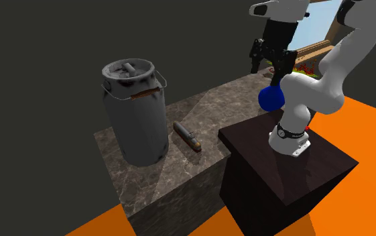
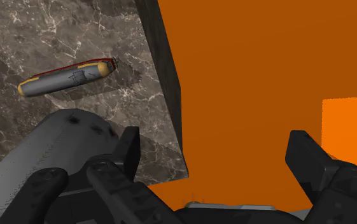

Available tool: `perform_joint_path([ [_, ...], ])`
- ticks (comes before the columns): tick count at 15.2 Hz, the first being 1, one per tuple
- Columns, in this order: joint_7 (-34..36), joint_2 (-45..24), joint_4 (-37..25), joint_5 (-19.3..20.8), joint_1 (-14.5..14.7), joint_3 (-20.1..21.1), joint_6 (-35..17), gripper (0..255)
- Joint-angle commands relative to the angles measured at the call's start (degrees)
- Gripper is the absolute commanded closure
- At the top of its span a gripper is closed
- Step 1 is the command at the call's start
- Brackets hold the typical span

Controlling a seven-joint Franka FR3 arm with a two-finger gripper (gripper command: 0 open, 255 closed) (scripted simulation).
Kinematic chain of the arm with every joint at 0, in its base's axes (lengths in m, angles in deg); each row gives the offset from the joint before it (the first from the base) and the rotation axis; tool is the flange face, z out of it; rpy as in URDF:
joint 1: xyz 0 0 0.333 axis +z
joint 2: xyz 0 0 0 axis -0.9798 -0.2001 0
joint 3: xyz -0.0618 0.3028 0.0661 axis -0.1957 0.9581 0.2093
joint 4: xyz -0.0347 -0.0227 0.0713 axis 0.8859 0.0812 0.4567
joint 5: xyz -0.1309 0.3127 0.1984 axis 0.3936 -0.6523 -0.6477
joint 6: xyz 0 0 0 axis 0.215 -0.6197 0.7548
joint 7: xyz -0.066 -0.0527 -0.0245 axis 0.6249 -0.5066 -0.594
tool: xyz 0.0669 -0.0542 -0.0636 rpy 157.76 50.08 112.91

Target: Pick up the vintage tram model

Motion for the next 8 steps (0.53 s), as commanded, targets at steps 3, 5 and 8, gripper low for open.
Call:
perform_joint_path([
  [3, 1.3, -1.5, 2.0, 0.3, -1.2, -0.5, -3.4, 0],
  [5, 2.6, -3.3, 3.9, 0.6, -2.4, -1.0, -6.9, 0],
  [8, 4.5, -6.3, 6.2, 1.0, -4.3, -1.9, -12.1, 0],
])
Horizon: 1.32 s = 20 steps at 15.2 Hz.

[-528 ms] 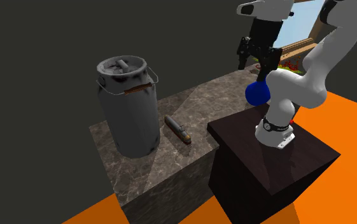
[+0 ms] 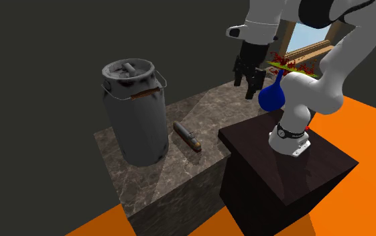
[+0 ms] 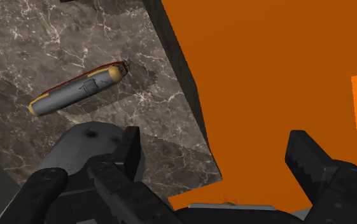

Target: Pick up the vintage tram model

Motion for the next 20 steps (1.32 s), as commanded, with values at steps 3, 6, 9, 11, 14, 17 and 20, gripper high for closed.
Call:
perform_joint_path([
  [3, 2.8, -5.0, 2.3, 0.4, -2.3, -1.0, -7.2, 0],
  [6, 4.7, -8.9, 3.8, 0.7, -4.1, -2.0, -12.3, 0],
  [9, 6.5, -13.1, 4.7, 1.0, -5.7, -3.0, -17.3, 0],
  [11, 7.7, -16.2, 5.1, 1.0, -6.8, -3.8, -20.6, 0],
  [14, 9.3, -21.0, 5.4, 1.0, -8.3, -5.0, -25.4, 0],
  [17, 10.8, -26.0, 5.2, 0.6, -9.7, -6.3, -30.1, 0],
  [20, 12.0, -31.3, 4.6, -0.1, -10.9, -7.6, -34.5, 0],
])
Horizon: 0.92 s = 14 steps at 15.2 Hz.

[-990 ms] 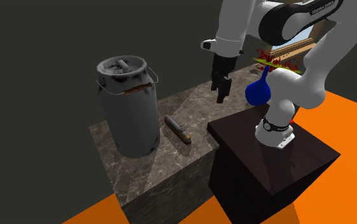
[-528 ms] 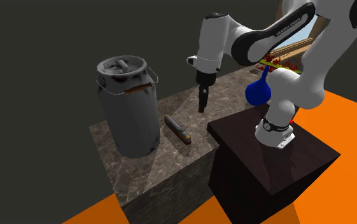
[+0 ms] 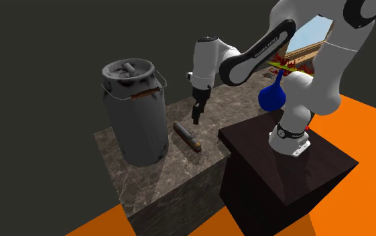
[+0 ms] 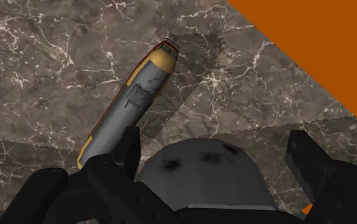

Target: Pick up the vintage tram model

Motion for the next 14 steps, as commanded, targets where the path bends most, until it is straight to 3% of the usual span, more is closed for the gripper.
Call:
perform_joint_path([
  [1, 1.0, -4.0, -0.8, -0.7, -0.7, -0.8, -3.1, 0],
  [7, 2.1, -15.0, -3.4, -4.4, -3.0, -3.3, -10.8, 0],
  [14, 1.4, -28.2, -8.1, -11.6, -6.9, -4.4, -17.9, 0],
])
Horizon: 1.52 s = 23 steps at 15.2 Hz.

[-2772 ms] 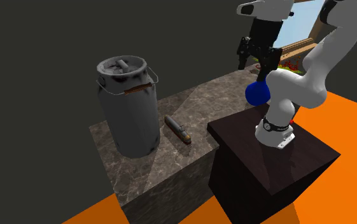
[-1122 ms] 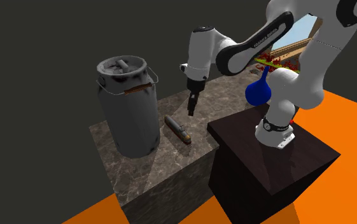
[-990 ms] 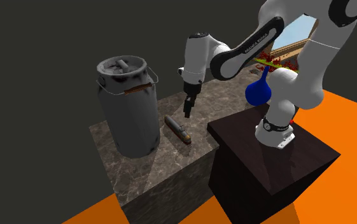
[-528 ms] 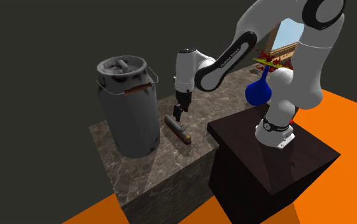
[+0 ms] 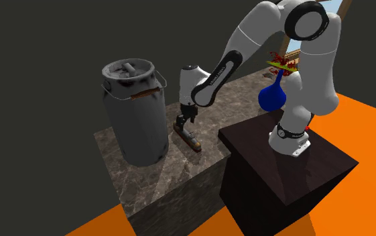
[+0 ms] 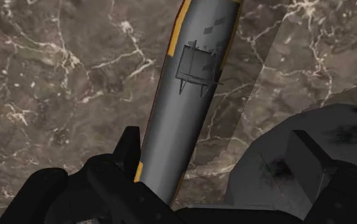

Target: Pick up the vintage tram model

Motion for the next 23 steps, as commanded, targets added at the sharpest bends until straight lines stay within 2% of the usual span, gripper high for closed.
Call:
perform_joint_path([
  [1, -0.1, -3.7, -1.6, -2.2, -1.3, 0.0, -1.7, 0],
  [3, -0.4, -7.4, -3.4, -4.5, -2.9, 0.3, -3.3, 0],
  [13, -2.7, -13.5, -4.9, -7.5, -5.1, 2.9, -7.8, 0],
  [14, -2.7, -13.5, -4.9, -7.5, -5.1, 2.9, -7.9, 255],
  [23, -2.7, -13.5, -4.9, -7.5, -5.1, 2.9, -7.8, 255],
])
